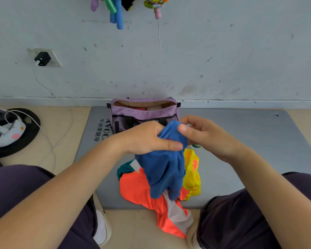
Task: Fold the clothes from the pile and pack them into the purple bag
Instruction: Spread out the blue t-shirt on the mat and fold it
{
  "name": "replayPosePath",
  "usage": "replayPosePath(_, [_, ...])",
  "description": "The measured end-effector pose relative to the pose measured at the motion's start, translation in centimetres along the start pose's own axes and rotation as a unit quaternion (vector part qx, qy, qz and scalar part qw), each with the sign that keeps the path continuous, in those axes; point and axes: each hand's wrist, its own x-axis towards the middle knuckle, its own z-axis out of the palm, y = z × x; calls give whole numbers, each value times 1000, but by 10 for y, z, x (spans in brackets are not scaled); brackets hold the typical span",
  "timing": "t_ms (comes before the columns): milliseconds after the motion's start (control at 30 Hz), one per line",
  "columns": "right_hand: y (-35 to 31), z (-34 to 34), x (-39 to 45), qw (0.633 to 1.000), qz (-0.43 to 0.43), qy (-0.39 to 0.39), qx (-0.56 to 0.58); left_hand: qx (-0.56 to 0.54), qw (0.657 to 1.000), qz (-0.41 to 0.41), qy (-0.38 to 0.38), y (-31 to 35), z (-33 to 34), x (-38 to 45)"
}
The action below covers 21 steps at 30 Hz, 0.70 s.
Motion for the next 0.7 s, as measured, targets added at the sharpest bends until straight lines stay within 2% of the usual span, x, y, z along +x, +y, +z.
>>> replayPosePath(100, [1,-5,-1,998,-12,-51,-20,-73,992,40,100,4,-9,-5])
replayPosePath(200, [4,-6,2,997,-2,-62,-36,-82,981,68,159,0,-19,-7])
replayPosePath(333, [8,-10,3,996,27,-74,-49,-76,964,43,249,-12,-29,-6])
replayPosePath(467, [13,-14,4,993,52,-90,-60,-138,932,16,334,-20,-33,-3])
replayPosePath(567, [16,-18,5,992,54,-89,-66,-168,914,24,367,-21,-35,-4])
replayPosePath(700, [21,-23,7,989,59,-96,-96,-185,908,16,376,-27,-36,-3])
